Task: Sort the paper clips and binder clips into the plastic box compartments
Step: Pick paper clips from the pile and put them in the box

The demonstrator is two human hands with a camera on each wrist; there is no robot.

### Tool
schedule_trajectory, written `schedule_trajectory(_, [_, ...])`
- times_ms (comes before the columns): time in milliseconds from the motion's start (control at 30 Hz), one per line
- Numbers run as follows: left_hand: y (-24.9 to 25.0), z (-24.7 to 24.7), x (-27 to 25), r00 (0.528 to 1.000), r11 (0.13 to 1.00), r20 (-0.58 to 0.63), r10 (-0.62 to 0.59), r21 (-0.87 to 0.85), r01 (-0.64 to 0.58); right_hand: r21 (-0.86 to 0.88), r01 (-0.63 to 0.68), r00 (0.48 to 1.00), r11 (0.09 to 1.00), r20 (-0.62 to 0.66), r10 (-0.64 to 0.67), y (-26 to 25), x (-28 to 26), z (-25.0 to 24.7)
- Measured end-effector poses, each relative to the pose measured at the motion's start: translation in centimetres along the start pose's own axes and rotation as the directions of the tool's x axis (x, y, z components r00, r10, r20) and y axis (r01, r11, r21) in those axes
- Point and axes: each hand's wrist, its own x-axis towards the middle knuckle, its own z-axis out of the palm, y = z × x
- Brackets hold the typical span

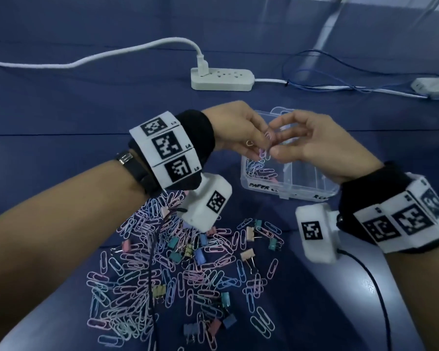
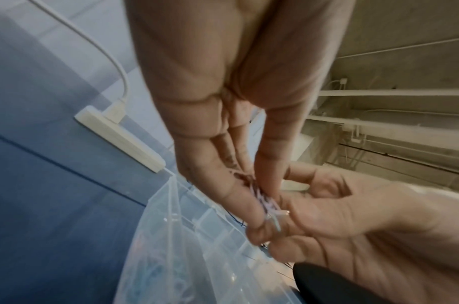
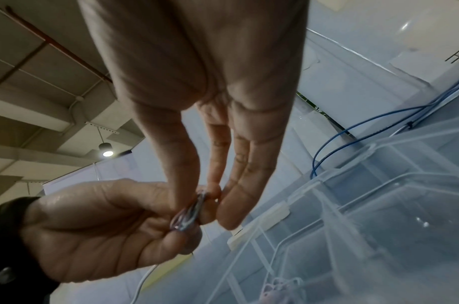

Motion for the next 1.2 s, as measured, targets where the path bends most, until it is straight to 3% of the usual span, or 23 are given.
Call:
schedule_trajectory(133, [-0.3, 0.1, -0.4, 0.999, 0.990, -0.003, -0.039, -0.137, 0.038, 0.000, -0.006, 1.000, 1.000, 0.008, 0.006, 0.1, -0.5, 0.5])
schedule_trajectory(600, [-1.4, 1.0, -3.2, 0.990, 0.920, 0.058, -0.130, -0.365, 0.142, -0.062, 0.092, 0.987, 0.994, -0.130, -0.099, 0.4, -3.8, 2.7])
schedule_trajectory(700, [-2.1, 1.1, -3.9, 0.989, 0.929, 0.089, -0.120, -0.340, 0.143, -0.068, 0.120, 0.986, 0.990, -0.106, -0.126, 0.1, -4.7, 3.0])
schedule_trajectory(900, [-2.3, 0.7, -5.0, 0.980, 0.872, 0.164, -0.116, -0.455, 0.179, 0.054, 0.092, 0.995, 0.994, -0.039, -0.090, -0.3, -5.3, 3.0])
schedule_trajectory(967, [-2.1, 0.6, -5.0, 0.981, 0.870, 0.150, -0.122, -0.459, 0.178, -0.002, 0.069, 0.997, 0.998, -0.025, -0.069, -0.3, -5.4, 2.8])
schedule_trajectory(1067, [-1.5, 0.5, -4.3, 0.991, 0.849, 0.061, -0.119, -0.512, 0.133, -0.217, 0.055, 0.997, 0.975, -0.041, -0.065, 0.2, -5.8, 2.0])
schedule_trajectory(1133, [-1.0, 0.8, -3.4, 0.993, 0.809, -0.022, -0.117, -0.581, 0.082, -0.406, 0.062, 0.998, 0.912, 0.000, -0.067, 0.5, -6.3, 1.6])
schedule_trajectory(1200, [-0.5, 1.3, -2.4, 0.989, 0.808, -0.084, -0.124, -0.587, 0.051, -0.583, 0.057, 0.991, 0.811, 0.131, 0.025, 0.9, -6.8, 1.7])
